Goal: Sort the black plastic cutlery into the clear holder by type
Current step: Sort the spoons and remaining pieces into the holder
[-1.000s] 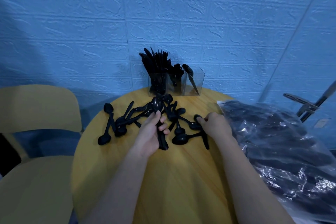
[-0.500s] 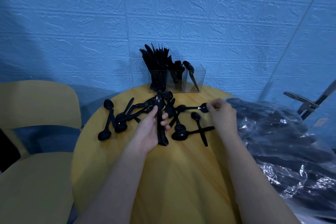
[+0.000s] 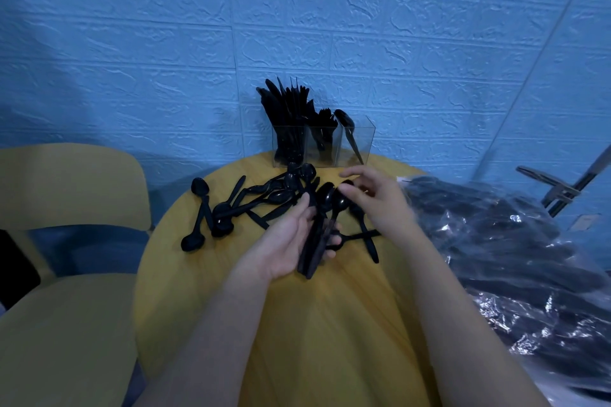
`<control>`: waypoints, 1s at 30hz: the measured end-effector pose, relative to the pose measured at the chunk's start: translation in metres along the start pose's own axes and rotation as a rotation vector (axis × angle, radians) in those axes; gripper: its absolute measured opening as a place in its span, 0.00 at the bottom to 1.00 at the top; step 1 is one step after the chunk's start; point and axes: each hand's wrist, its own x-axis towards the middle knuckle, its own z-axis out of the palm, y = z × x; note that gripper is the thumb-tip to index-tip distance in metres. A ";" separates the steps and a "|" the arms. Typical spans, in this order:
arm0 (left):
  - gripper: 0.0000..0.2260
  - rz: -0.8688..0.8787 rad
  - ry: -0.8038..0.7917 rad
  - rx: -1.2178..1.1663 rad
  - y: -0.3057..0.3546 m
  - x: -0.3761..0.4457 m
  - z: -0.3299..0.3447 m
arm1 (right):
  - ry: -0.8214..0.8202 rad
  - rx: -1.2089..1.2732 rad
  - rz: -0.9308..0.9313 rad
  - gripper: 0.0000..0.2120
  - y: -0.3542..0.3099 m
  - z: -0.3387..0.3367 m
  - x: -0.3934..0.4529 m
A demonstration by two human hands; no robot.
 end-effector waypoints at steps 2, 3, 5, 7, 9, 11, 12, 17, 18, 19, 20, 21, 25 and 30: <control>0.19 -0.009 -0.061 0.044 -0.002 0.001 0.002 | 0.021 -0.140 -0.006 0.04 0.001 0.007 0.000; 0.16 -0.006 -0.083 0.053 -0.003 0.002 0.001 | 0.028 -0.207 -0.021 0.04 0.003 0.009 0.000; 0.10 0.002 -0.112 0.027 -0.005 0.003 0.000 | 0.031 -0.313 -0.082 0.07 0.006 0.014 -0.001; 0.04 0.009 -0.116 -0.027 -0.006 0.004 -0.002 | 0.055 -0.342 -0.154 0.10 0.007 0.016 -0.001; 0.02 0.037 -0.071 -0.091 -0.004 0.005 -0.005 | 0.094 -0.321 -0.168 0.11 0.005 0.012 0.000; 0.04 0.087 -0.004 -0.158 -0.002 0.006 -0.009 | 0.029 -0.343 -0.117 0.07 0.003 0.001 0.001; 0.05 0.117 0.030 -0.185 0.000 0.007 -0.011 | -0.070 -0.372 -0.068 0.06 0.002 -0.005 0.000; 0.05 0.187 0.134 -0.245 0.002 0.010 -0.018 | -0.526 -0.569 0.118 0.14 0.005 -0.013 -0.005; 0.03 0.192 0.146 -0.246 0.001 0.011 -0.019 | -0.572 -0.612 0.128 0.16 0.007 -0.012 -0.005; 0.02 0.196 0.156 -0.246 0.002 0.011 -0.019 | -0.609 -0.638 0.135 0.18 0.011 -0.011 -0.005; 0.02 0.197 0.161 -0.245 0.002 0.010 -0.019 | -0.627 -0.642 0.139 0.18 0.013 -0.010 -0.005; 0.02 0.198 0.162 -0.246 0.001 0.010 -0.019 | -0.628 -0.630 0.141 0.15 0.014 -0.010 -0.005; 0.04 0.201 0.183 -0.264 0.001 0.009 -0.018 | -0.566 -0.554 0.143 0.05 0.014 -0.012 -0.006; 0.08 0.250 0.232 -0.291 0.002 0.009 -0.018 | -0.312 -0.416 0.073 0.03 0.011 -0.017 -0.007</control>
